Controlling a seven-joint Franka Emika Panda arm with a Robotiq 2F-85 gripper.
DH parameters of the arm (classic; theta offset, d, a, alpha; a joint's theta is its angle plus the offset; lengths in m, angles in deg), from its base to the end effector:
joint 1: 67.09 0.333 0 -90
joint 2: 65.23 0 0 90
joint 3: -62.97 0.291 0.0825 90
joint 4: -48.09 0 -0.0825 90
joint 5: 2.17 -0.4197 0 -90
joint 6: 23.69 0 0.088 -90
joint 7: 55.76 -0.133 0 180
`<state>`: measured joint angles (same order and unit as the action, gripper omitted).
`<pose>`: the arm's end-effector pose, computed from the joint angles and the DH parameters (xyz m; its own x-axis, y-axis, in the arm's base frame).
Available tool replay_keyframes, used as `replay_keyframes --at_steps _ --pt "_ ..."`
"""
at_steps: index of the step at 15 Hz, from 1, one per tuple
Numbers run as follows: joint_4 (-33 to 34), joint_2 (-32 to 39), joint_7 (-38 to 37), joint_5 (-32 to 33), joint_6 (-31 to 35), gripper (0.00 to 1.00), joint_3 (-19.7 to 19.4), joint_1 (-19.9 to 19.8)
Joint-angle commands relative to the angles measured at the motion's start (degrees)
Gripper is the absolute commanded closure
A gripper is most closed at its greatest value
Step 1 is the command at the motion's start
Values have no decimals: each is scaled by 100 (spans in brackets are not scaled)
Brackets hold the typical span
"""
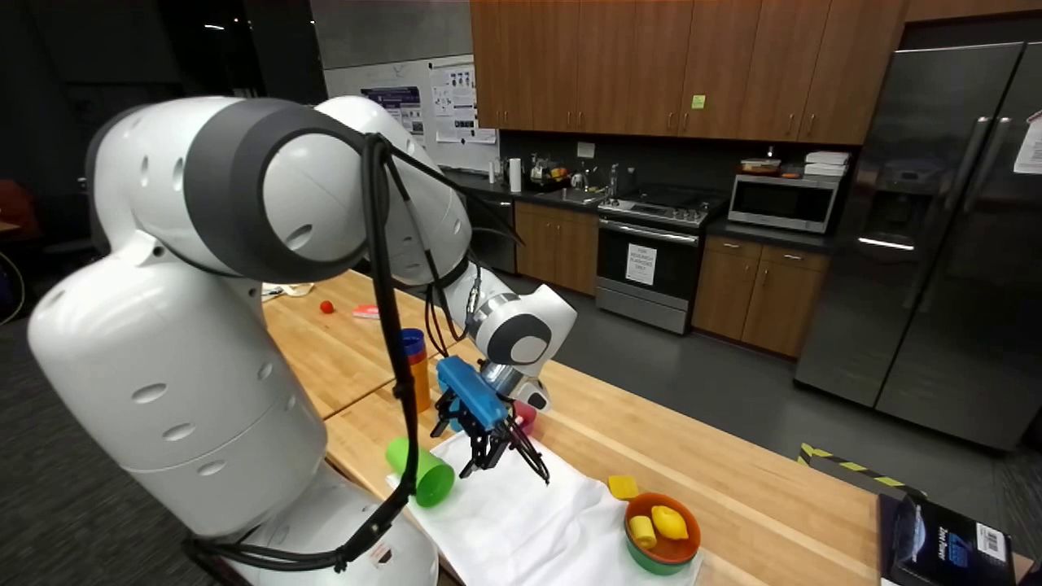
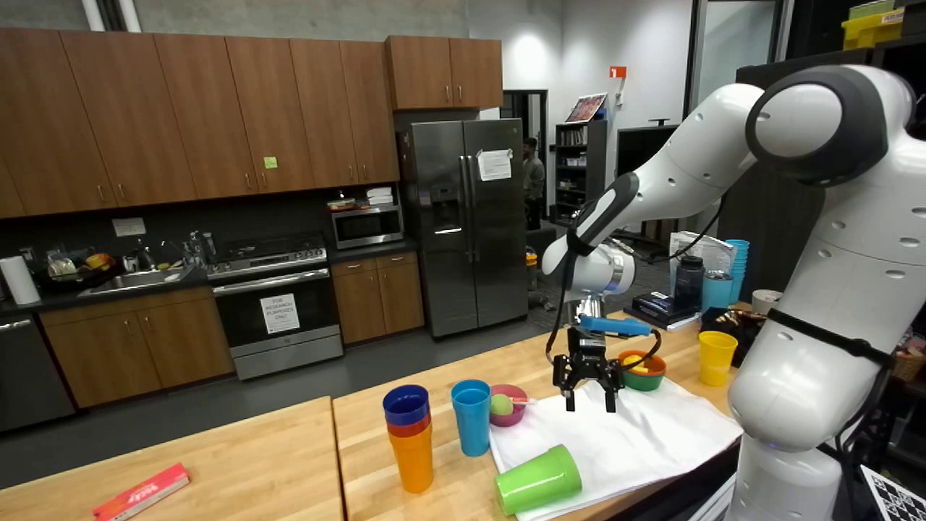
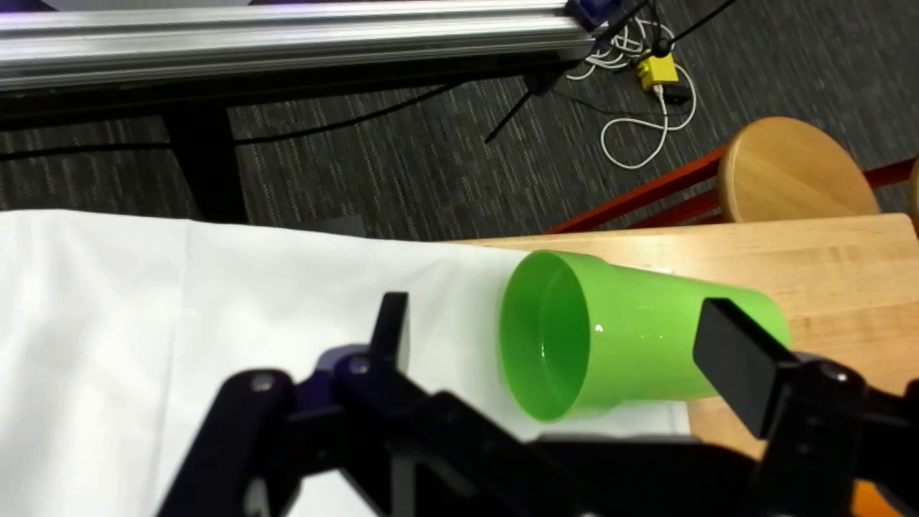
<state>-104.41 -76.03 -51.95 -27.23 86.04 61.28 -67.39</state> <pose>0.3638 0.0287 0.2024 0.8404 -0.1084 -0.5310 -0.3080 -0.9017 -0.3034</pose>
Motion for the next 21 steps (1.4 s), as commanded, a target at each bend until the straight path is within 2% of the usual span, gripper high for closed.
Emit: replay_keyframes --at_steps 1,10,21 --pt "83 120 -214 -62 17 0 31 20" --pt "171 297 -391 -116 3 0 74 38" --pt "283 605 -1108 -38 -218 0 135 11"
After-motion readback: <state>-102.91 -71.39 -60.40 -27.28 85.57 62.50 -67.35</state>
